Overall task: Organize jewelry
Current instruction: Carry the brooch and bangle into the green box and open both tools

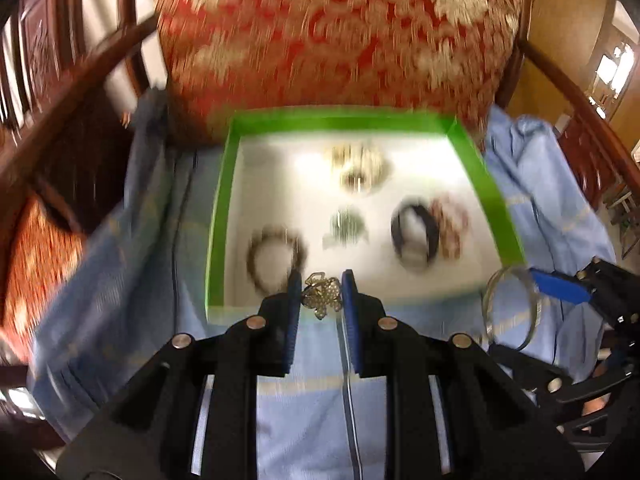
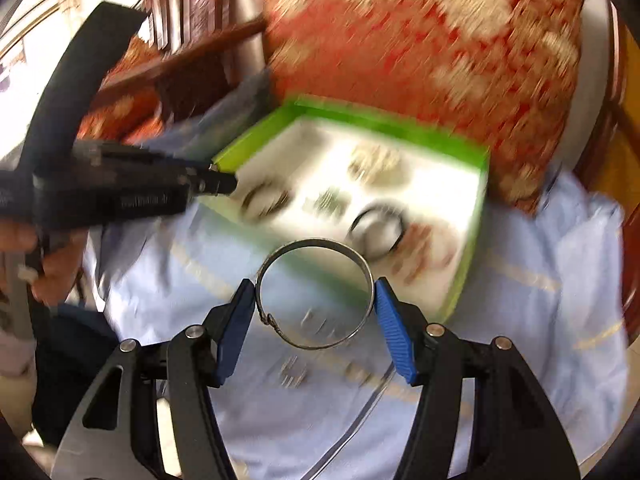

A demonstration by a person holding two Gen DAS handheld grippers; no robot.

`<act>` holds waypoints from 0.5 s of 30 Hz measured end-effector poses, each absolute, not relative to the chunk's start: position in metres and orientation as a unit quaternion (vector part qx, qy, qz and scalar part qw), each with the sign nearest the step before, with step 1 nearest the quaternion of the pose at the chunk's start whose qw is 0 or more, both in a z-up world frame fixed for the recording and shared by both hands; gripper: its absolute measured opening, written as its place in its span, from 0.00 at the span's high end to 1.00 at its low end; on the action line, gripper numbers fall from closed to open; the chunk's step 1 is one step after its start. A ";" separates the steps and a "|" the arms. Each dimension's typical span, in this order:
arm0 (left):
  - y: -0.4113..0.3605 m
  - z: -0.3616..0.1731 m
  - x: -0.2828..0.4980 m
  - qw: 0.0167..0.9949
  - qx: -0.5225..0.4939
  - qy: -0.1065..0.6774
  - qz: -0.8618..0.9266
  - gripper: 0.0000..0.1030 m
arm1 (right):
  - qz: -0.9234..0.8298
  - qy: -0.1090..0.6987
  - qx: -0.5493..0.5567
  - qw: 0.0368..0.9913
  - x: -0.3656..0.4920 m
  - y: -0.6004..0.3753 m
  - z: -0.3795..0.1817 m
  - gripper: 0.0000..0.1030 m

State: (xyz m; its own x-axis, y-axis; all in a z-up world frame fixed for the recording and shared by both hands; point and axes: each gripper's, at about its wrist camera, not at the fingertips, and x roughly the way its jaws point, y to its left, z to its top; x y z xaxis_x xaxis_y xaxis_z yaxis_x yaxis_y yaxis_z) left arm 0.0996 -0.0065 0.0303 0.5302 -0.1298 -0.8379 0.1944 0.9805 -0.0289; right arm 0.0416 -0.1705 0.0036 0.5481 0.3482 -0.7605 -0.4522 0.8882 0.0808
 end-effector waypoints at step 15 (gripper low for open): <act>-0.012 -0.037 0.189 0.849 0.049 0.525 -0.042 0.64 | 0.154 0.446 -0.051 0.880 0.145 -0.176 -0.032 0.36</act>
State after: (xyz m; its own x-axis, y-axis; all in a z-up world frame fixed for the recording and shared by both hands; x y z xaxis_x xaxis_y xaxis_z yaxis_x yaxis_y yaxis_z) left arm 0.1892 -0.0124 -0.0374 0.4461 -0.0198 -0.8948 0.1221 0.9918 0.0389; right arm 0.1453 -0.1765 -0.0318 0.5544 0.2263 -0.8009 -0.3167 0.9473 0.0484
